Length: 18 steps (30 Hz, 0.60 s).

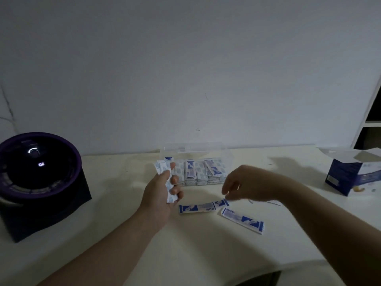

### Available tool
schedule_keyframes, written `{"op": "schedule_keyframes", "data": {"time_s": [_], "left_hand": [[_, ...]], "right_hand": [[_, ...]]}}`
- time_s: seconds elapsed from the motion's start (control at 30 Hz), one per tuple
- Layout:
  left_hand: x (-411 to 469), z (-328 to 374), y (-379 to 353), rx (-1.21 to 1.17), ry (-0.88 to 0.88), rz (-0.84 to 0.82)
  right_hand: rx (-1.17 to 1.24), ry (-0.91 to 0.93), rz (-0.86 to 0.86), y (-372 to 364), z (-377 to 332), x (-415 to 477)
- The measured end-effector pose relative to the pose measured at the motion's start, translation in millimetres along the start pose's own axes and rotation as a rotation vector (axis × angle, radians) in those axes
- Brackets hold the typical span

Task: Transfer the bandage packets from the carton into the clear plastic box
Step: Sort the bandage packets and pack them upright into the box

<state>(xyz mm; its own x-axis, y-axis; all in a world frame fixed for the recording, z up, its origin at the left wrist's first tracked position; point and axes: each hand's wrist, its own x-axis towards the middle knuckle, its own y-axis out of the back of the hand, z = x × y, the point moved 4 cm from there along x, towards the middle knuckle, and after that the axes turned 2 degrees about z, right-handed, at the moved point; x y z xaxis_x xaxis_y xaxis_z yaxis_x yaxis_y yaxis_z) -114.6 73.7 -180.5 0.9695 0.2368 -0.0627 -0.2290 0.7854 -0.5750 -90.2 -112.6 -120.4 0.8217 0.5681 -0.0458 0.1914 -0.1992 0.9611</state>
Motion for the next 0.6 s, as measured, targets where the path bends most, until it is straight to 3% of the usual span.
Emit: {"op": "schedule_keyframes", "data": {"time_s": [0.13, 0.6], "left_hand": [[4.4, 9.2, 7.4, 0.019, -0.059, 0.06], [6.4, 11.7, 11.4, 0.04, -0.142, 0.123]], "right_hand": [[-0.053, -0.223, -0.29, -29.1, 6.7, 6.0], [0.054, -0.202, -0.336, -29.4, 8.8, 8.6]]}}
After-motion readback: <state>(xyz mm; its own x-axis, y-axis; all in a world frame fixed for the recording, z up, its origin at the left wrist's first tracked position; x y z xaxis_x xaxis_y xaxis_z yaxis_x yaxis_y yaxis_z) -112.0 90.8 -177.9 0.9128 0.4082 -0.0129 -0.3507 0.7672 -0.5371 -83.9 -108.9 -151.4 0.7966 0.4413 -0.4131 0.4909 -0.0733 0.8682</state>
